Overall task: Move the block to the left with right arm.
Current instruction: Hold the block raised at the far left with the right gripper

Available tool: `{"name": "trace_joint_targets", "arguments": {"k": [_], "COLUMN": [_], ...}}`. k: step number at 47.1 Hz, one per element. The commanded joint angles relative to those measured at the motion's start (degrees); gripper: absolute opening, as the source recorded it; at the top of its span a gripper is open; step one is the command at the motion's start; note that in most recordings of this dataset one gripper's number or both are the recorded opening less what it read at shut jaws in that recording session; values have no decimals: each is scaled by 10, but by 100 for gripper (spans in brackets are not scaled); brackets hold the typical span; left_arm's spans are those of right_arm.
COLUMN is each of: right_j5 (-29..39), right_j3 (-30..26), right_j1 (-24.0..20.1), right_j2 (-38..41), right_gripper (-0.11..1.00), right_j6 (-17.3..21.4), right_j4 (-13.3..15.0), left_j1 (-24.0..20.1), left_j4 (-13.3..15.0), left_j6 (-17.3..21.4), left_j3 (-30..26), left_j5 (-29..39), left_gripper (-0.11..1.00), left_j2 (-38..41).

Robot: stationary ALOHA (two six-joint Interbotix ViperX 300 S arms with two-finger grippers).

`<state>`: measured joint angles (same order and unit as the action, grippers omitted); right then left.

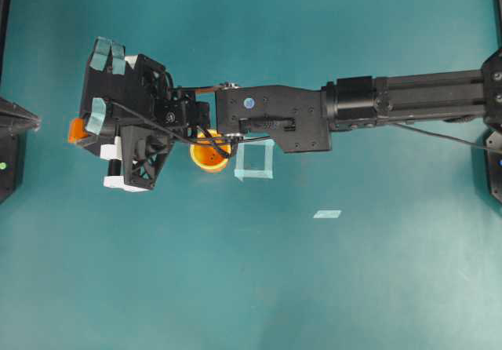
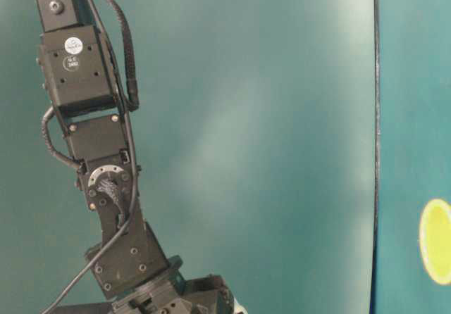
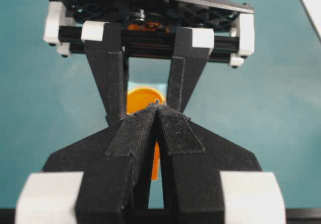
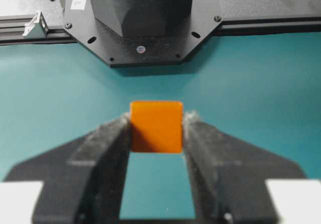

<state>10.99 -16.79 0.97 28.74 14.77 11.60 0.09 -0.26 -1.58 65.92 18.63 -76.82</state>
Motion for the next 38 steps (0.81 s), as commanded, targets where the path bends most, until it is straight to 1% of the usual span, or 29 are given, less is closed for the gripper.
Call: {"name": "trace_joint_targets", "arguments": {"k": [1,38], "right_j5": [-7,-13], "right_j3": [-18,-17], "right_j1": [-2,-2], "right_j2": [-11,-10], "right_gripper": [41,41], "right_j6": [3,3], "right_j4": [-1,-1], "left_j1": [0,0], "left_j4": [-1,-1], "left_j6": [-1,-1], "left_j3": [-18,-18], "left_j5": [-4,-4], "left_gripper": [-1,-1], "left_j2": [4,3]}}
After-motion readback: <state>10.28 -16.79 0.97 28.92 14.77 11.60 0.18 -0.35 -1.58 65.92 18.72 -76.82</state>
